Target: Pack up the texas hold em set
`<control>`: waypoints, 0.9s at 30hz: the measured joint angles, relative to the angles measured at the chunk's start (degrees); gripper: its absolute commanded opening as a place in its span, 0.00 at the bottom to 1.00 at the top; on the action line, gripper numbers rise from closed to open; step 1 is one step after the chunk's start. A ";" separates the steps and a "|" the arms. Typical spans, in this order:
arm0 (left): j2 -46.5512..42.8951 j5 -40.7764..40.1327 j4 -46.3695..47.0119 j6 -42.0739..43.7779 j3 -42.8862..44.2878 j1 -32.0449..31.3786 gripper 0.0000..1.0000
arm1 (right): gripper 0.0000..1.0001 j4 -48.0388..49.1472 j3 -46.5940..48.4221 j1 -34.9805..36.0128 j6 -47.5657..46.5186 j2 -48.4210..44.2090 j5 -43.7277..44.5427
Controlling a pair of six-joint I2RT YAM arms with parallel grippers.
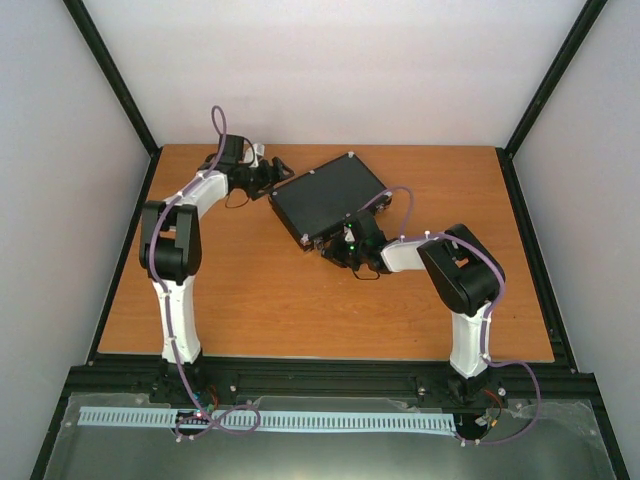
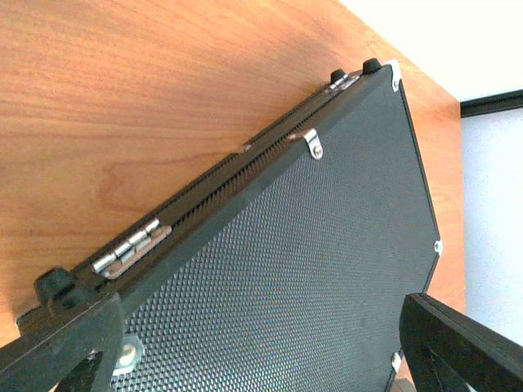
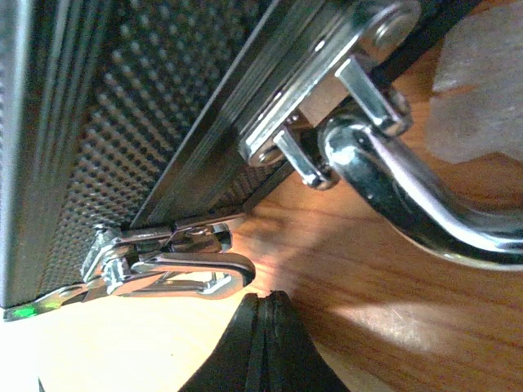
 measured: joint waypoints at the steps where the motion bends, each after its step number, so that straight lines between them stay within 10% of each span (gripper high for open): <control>1: 0.39 -0.20 0.02 0.00 0.48 0.00 0.92 | 0.03 -0.02 0.00 0.00 -0.07 0.00 -0.07; 10: 8.28 -2.38 -0.33 -0.17 6.16 1.66 0.83 | 0.03 -0.59 0.24 -0.07 -1.05 0.00 -0.33; 13: 10.54 -2.34 -0.92 -0.83 7.93 2.49 0.64 | 0.03 -0.66 0.26 -0.07 -1.33 0.00 -0.37; 18: 13.20 -1.49 -1.29 -1.49 11.80 3.06 0.03 | 0.03 -0.70 0.28 -0.07 -1.38 0.00 -0.50; 27: 16.22 0.87 -0.26 -1.70 12.26 3.13 0.01 | 0.03 2.67 -2.34 -0.07 -1.46 -0.81 -0.57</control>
